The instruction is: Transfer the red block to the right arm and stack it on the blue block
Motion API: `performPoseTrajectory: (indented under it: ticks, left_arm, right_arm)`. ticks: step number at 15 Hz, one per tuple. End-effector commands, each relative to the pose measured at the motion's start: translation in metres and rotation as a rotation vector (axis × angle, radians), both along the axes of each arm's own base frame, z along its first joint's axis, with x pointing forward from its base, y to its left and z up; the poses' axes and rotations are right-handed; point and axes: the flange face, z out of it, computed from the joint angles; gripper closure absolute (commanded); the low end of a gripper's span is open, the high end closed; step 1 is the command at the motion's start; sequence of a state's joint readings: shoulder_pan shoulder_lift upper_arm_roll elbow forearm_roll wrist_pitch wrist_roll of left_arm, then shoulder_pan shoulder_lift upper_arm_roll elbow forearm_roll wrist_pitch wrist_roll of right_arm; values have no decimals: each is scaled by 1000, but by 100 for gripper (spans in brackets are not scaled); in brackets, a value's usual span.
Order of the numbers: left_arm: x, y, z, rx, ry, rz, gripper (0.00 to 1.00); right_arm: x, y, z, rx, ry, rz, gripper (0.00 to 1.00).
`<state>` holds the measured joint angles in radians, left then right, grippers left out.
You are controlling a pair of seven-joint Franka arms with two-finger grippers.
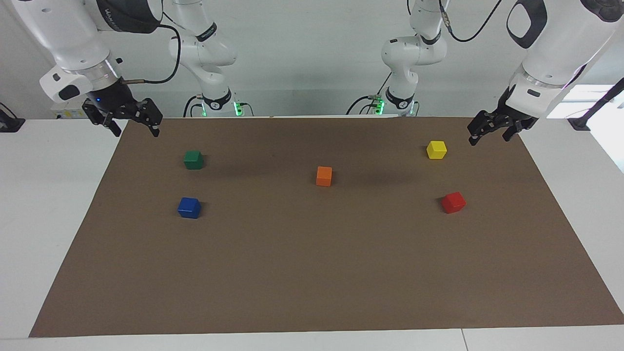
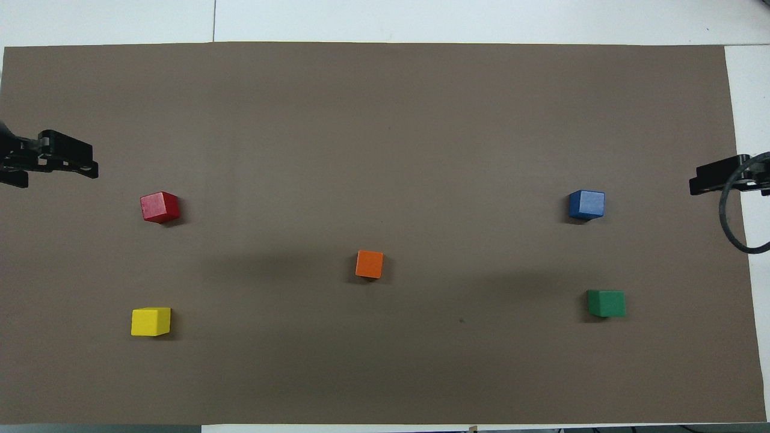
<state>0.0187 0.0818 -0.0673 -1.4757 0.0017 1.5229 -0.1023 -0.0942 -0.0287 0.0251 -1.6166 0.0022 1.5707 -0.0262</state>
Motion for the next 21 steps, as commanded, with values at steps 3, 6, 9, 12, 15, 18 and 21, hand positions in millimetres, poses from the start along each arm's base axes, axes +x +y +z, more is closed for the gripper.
performPoseTrajectory:
  ticks: [3, 6, 9, 12, 15, 18, 21]
  left_arm:
    - [-3, 4, -1, 21, -12, -15, 0]
    - [2, 1, -3, 22, -11, -11, 0]
    - [-2, 3, -9, 22, 21, 9, 0]
    - [3, 3, -41, 24, 12, 2, 0]
    - [17, 7, -67, 28, -7, -17, 0]
    - [21, 31, -126, 30, -13, 8, 0]
    - [17, 47, -182, 32, -45, 31, 0]
  right_arm:
    - [-5, -2, 4, 6, -4, -9, 0]
    - [-5, -3, 4, 6, -5, -9, 0]
    - [-5, -3, 4, 6, -4, -9, 0]
    - [-5, -3, 4, 6, -5, -9, 0]
    - [-5, -4, 4, 6, -5, -11, 0]
    - [-5, -4, 4, 5, -5, -11, 0]
    - [-7, 2, 1, 3, -5, 0, 0]
